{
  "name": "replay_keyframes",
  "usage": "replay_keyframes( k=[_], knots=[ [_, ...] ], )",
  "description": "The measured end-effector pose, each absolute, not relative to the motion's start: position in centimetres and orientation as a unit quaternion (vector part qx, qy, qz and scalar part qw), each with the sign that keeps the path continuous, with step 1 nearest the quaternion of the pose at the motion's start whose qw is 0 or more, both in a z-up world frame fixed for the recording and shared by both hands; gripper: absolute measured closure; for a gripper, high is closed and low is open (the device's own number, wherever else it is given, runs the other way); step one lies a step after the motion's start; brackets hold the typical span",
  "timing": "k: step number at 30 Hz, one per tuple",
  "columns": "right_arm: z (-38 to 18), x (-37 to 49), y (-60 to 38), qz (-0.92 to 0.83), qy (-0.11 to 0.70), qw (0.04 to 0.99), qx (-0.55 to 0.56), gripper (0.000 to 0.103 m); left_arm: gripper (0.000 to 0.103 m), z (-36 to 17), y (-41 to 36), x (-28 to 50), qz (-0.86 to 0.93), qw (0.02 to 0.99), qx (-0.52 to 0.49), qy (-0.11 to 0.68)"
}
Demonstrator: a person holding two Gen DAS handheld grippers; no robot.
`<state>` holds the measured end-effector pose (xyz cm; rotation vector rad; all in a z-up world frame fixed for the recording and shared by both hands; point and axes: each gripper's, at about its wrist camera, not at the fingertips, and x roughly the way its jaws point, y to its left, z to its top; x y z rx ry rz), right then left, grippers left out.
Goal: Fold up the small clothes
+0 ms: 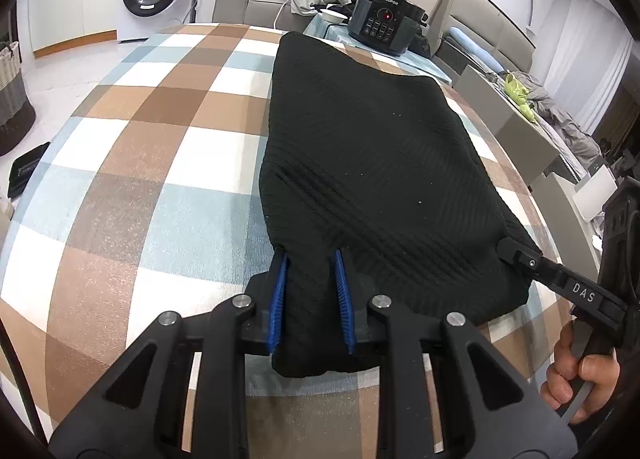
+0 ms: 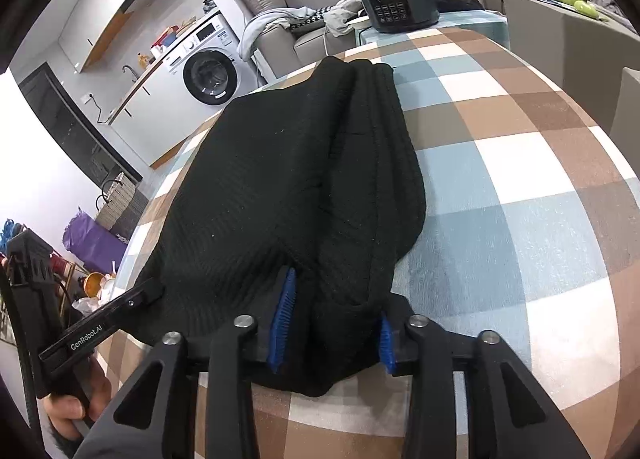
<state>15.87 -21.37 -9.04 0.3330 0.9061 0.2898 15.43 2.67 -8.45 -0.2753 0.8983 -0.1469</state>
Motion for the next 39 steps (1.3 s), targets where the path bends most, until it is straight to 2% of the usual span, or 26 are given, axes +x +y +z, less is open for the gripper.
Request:
replay_keyframes(
  k=[3, 4, 5, 7, 8, 11, 14, 21, 39],
  knots=[
    [-8.0, 14.8, -21.6, 0.138, 0.419, 0.887, 0.138, 0.059, 0.075, -7.9, 3.2, 14.7, -0.071, 0.897, -0.129, 0.418],
    [-7.7, 14.3, -21.7, 0.137, 0.413, 0.891, 0.131, 0.054, 0.066, -7.4, 3.5, 14.0, -0.072, 0.902, -0.127, 0.406],
    [-7.1, 13.7, -21.9, 0.137, 0.403, 0.897, 0.121, 0.045, 0.050, -6.9, 3.8, 13.6, -0.071, 0.907, -0.126, 0.396],
    [-6.3, 12.7, -22.2, 0.147, 0.385, 0.904, 0.111, 0.032, 0.029, -5.7, 4.3, 12.1, -0.065, 0.921, -0.124, 0.363],
    [-5.8, 12.0, -22.4, 0.150, 0.374, 0.909, 0.104, 0.024, 0.022, -5.1, 4.5, 11.5, -0.064, 0.927, -0.123, 0.349],
    [-4.6, 10.3, -22.8, 0.165, 0.339, 0.923, 0.081, 0.008, 0.015, -3.6, 4.5, 10.0, -0.063, 0.941, -0.103, 0.316],
    [-4.1, 9.2, -22.8, 0.171, 0.320, 0.930, 0.059, 0.001, 0.001, -2.8, 4.0, 8.4, -0.063, 0.954, -0.082, 0.282],
    [-2.9, 8.3, -23.5, 0.188, 0.272, 0.941, 0.065, 0.000, 0.001, -2.5, 2.6, 6.2, -0.065, 0.964, -0.066, 0.251],
    [-3.8, 7.7, -22.7, 0.198, 0.261, 0.943, 0.050, 0.000, 0.001, -4.0, 1.1, 6.0, -0.061, 0.964, -0.046, 0.255]
  ],
)
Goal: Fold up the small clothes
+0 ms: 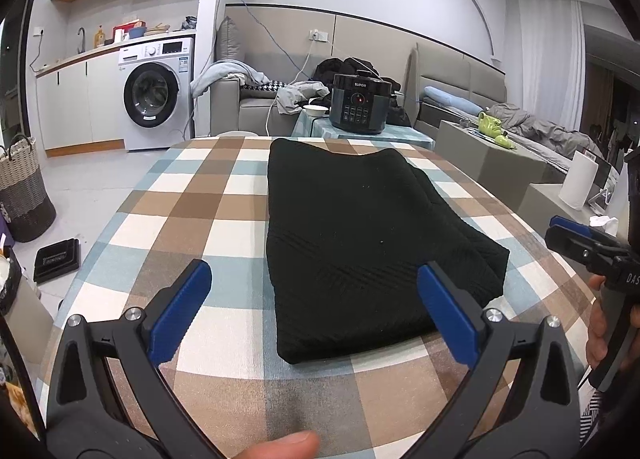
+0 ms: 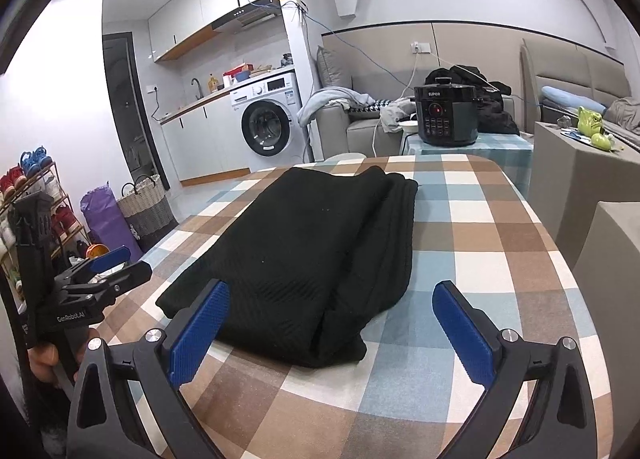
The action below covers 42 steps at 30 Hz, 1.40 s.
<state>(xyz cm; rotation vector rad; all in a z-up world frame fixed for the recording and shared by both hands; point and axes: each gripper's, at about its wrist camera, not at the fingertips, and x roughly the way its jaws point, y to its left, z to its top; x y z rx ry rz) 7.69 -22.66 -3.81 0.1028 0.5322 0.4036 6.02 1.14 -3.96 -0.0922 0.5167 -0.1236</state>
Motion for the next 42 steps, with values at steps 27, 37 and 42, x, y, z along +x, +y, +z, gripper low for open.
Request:
replay_keyframes(
  k=[27, 37, 42],
  knots=[
    [-4.7, 6.5, -21.7, 0.192, 0.211, 0.958, 0.004, 0.000, 0.001, -4.6, 1.4, 5.2, -0.081, 0.972, -0.040, 0.216],
    [-4.7, 6.7, -22.3, 0.188, 0.211, 0.959, 0.018, 0.000, 0.001, -4.5, 1.5, 5.1, -0.085, 0.972, -0.043, 0.214],
    [-4.8, 6.7, -22.4, 0.187, 0.211, 0.959, 0.021, 0.000, 0.001, -4.6, 1.5, 5.1, -0.084, 0.972, -0.044, 0.214]
  ],
)
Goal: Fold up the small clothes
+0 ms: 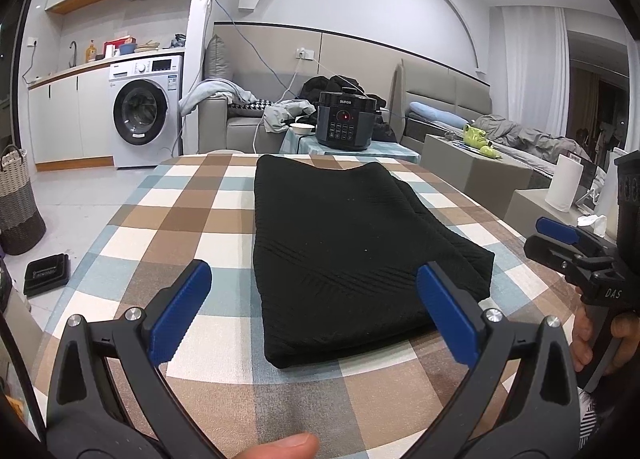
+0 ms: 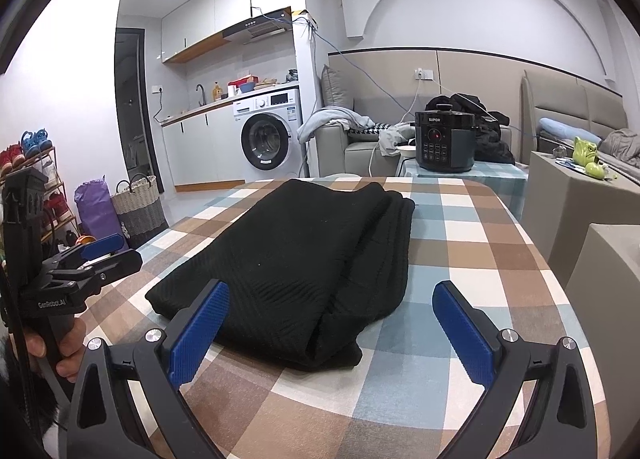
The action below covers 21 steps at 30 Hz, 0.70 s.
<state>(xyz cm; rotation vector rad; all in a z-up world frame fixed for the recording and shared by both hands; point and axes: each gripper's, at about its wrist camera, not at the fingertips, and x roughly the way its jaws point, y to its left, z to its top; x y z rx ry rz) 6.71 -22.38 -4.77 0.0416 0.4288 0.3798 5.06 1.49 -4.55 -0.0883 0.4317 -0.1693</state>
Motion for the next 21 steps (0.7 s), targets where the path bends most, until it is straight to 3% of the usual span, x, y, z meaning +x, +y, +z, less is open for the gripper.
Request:
replay_keyframes(
  k=[21],
  knots=[
    [-4.85, 6.44, -22.44, 0.186, 0.214, 0.959, 0.022, 0.000, 0.001, -4.59, 1.51, 4.97, -0.081, 0.972, -0.046, 0.214]
  ],
)
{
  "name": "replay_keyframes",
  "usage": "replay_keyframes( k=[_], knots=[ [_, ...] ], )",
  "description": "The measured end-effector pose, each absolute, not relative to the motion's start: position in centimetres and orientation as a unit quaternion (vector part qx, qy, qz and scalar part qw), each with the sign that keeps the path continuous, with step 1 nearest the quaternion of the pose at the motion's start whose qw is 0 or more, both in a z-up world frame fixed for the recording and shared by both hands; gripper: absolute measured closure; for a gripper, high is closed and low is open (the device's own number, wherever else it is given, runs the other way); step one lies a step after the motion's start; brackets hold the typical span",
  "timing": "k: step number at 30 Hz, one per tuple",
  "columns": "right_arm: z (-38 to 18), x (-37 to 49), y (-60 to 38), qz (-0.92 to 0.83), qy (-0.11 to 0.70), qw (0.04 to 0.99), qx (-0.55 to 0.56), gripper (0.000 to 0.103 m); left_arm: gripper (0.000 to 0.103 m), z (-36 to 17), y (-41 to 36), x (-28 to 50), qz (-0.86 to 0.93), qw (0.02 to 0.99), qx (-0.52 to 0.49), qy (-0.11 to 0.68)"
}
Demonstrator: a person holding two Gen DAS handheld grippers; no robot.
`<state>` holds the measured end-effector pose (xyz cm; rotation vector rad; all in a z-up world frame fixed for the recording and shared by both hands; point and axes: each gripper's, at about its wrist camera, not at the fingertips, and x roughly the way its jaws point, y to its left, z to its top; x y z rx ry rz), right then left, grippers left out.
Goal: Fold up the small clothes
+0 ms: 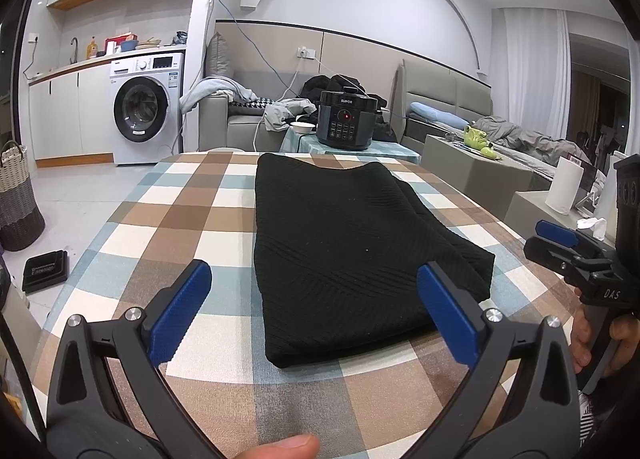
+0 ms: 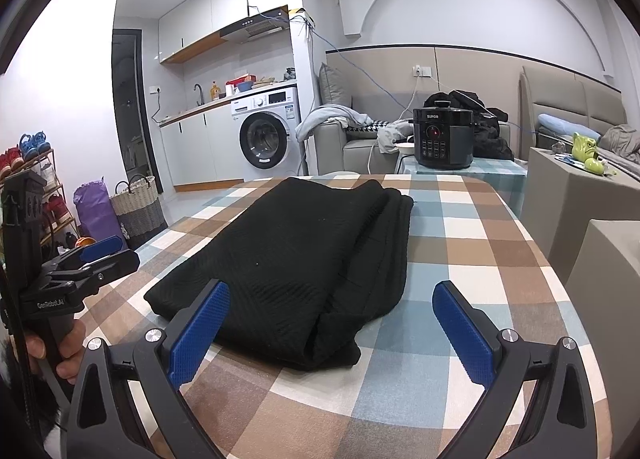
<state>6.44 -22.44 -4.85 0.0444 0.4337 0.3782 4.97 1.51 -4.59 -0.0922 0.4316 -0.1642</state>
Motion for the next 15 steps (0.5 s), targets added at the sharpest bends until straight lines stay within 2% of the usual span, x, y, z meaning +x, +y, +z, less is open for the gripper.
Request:
replay_keyframes(
  k=[15],
  knots=[
    [-4.98, 6.48, -22.38, 0.184, 0.217, 0.958, 0.023, 0.000, 0.001, -4.73, 1.49, 5.01, -0.081, 0.972, -0.048, 0.215]
  ],
)
